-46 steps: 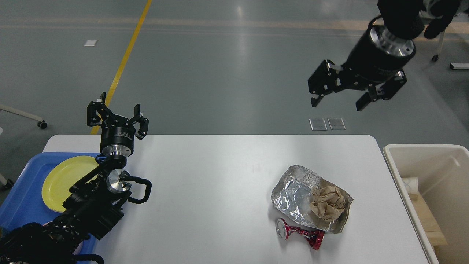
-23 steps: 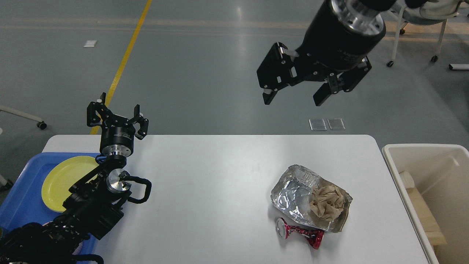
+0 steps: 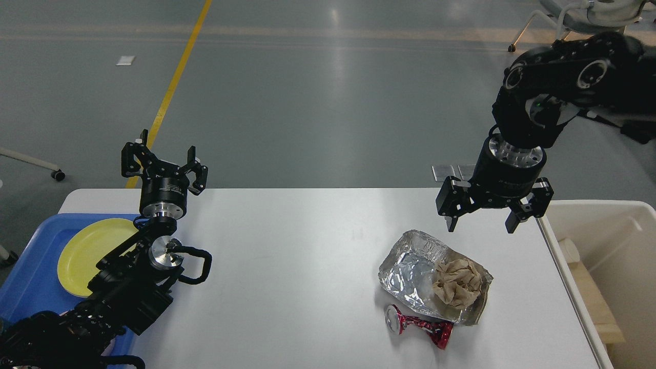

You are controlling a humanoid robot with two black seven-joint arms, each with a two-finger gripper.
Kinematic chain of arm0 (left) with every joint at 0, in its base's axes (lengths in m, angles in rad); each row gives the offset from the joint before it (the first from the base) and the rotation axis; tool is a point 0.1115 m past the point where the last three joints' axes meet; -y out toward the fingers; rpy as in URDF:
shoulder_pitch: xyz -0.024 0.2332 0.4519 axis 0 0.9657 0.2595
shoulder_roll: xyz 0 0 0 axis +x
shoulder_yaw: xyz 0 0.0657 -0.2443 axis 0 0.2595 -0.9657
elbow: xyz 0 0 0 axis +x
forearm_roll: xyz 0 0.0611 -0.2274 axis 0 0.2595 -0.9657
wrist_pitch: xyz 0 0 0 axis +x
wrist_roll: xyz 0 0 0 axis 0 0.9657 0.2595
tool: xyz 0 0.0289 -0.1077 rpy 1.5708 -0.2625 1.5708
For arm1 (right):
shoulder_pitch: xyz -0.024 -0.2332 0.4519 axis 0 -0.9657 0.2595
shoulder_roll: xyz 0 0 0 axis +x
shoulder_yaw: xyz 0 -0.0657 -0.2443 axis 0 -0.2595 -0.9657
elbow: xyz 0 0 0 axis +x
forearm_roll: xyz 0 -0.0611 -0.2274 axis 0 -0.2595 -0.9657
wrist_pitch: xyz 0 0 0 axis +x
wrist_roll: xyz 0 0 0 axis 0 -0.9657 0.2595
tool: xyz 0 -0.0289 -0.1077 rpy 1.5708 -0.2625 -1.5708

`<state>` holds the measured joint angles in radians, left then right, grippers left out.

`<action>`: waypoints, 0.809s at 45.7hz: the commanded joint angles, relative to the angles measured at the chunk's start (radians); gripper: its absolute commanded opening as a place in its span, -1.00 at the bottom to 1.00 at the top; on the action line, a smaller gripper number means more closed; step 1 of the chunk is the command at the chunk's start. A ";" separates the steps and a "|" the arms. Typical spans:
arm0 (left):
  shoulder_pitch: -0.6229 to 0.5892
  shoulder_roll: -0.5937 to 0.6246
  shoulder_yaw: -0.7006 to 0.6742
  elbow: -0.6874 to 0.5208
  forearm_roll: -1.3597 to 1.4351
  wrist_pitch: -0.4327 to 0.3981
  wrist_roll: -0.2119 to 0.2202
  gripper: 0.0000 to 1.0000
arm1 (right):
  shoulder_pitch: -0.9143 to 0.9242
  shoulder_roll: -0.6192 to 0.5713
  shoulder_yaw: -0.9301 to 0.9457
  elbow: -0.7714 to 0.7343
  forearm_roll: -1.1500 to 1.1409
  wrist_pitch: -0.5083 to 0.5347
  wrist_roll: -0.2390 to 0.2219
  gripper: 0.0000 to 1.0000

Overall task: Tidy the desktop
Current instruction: 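Move the right gripper back above the crumpled foil wrapper, then grasp the crumpled foil wrapper with the right gripper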

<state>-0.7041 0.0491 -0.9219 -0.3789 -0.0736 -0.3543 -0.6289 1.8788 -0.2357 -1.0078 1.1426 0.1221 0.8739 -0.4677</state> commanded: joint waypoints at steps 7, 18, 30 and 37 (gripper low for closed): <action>0.000 0.000 0.000 0.000 0.000 0.000 0.000 1.00 | -0.162 0.004 -0.006 -0.010 -0.050 -0.079 0.000 1.00; 0.000 0.000 0.000 0.000 0.000 0.000 0.000 1.00 | -0.315 0.032 -0.008 -0.089 -0.084 -0.199 0.000 1.00; 0.000 0.000 0.000 0.000 0.000 0.000 0.000 1.00 | -0.434 0.056 -0.009 -0.104 -0.087 -0.401 0.000 0.95; 0.000 0.000 0.000 0.000 0.000 0.000 0.000 1.00 | -0.466 0.067 -0.008 -0.119 -0.087 -0.432 0.000 0.93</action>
<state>-0.7041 0.0491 -0.9219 -0.3789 -0.0736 -0.3543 -0.6289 1.4361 -0.1766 -1.0156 1.0318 0.0356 0.4649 -0.4680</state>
